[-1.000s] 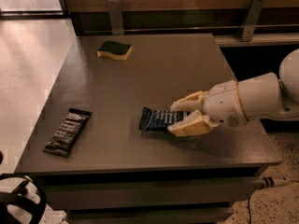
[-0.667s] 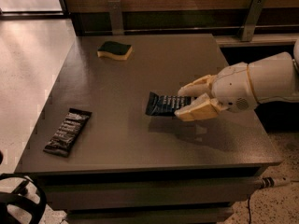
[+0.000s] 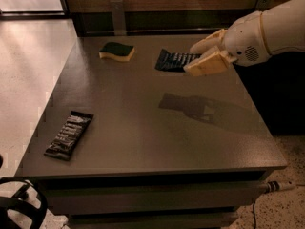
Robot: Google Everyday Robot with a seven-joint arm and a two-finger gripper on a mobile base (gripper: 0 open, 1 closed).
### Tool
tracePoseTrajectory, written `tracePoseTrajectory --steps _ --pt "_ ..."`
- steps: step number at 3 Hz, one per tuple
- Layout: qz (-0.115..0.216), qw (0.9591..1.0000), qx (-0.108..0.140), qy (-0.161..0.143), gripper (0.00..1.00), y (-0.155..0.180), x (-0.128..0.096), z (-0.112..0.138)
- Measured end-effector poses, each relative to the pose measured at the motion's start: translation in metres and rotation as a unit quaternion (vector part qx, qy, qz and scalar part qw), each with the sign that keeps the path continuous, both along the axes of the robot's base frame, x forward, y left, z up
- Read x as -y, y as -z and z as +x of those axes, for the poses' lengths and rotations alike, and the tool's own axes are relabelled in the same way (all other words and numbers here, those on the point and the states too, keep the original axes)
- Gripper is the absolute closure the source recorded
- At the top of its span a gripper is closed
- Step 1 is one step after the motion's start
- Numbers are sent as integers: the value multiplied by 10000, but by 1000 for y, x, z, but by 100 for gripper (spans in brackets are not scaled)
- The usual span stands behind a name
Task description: Move rxbar blueberry near sponge
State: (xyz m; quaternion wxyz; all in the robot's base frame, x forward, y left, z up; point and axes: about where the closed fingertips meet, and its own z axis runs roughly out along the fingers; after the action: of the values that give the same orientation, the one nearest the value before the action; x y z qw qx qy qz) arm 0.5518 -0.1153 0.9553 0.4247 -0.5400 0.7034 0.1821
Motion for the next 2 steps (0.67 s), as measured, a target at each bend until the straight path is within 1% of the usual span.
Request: tracePoseTrajectory --steps 1,2 --pt "29 9991 126 399 100 -19 -4 43" --pt "101 9972 178 719 100 -19 -16 86"
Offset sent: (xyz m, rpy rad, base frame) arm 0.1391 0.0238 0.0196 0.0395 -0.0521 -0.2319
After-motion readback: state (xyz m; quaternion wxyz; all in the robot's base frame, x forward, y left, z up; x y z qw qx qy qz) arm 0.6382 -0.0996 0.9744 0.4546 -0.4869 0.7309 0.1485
